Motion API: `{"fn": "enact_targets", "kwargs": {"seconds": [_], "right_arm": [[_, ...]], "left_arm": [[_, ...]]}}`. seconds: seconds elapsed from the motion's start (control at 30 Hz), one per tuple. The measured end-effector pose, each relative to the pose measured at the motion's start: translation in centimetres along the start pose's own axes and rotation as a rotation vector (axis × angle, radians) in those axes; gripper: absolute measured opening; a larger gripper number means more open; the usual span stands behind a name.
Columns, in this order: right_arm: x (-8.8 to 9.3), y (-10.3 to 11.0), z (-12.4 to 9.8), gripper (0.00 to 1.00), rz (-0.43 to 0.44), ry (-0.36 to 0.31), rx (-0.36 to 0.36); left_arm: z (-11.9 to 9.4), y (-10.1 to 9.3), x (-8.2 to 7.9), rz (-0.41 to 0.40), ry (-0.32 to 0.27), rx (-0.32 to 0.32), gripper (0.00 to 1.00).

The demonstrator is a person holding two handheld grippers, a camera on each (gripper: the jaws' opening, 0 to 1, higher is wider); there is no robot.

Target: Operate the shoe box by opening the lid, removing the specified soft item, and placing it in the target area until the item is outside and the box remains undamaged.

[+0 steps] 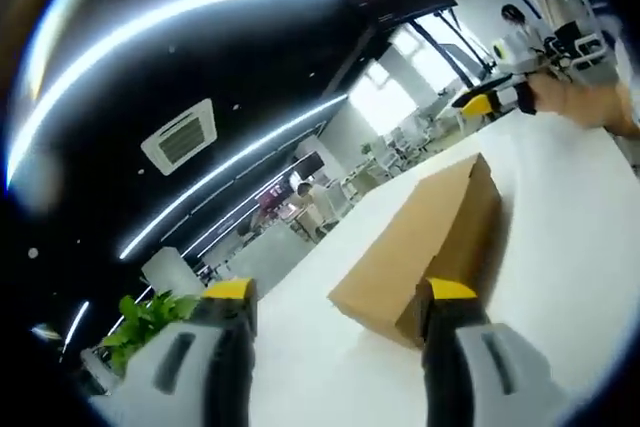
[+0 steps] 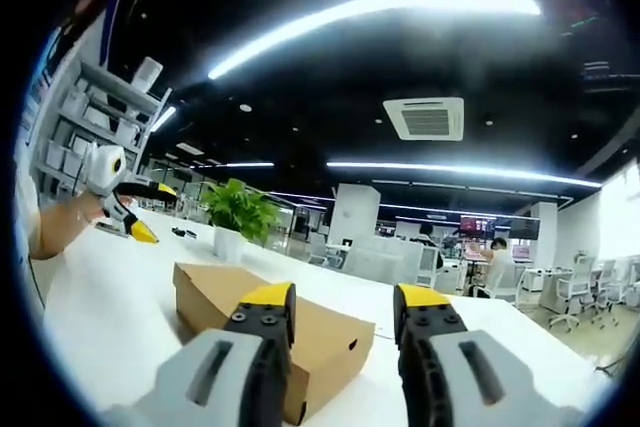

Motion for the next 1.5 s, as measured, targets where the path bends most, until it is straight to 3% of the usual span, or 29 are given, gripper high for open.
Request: {"fn": "enact_targets", "kwargs": {"seconds": [0.23, 0.43, 1.07, 1.5], "right_arm": [[0.1, 0.2, 0.0, 0.40, 0.003, 0.001, -0.004], [0.1, 0.3, 0.1, 0.40, 0.002, 0.003, -0.010], [0.1, 0.3, 0.2, 0.39, 0.004, 0.006, -0.014], [-0.1, 0.1, 0.5, 0.39, 0.009, 0.005, -0.016]], "left_arm": [[1.1, -2.4, 0.2, 0.080, 0.021, 0.058, 0.66], [2.0, -3.8, 0.7, 0.094, 0.042, 0.104, 0.65], [2.8, -5.7, 1.5, 0.185, 0.067, 0.155, 0.59], [3.5, -5.7, 1.9, 0.262, 0.086, 0.150, 0.52]]}}
Point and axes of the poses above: the point that each gripper's makers call its tool centre point, and the gripper's own axes: z roughly forward along the fingers, y roughly to its left, x roughly out of its underside, the point moved 4 cm from there along -z, roughly backward along the fingers, and after that the axes turned 5 degrees about z, right-handed, at the moved point
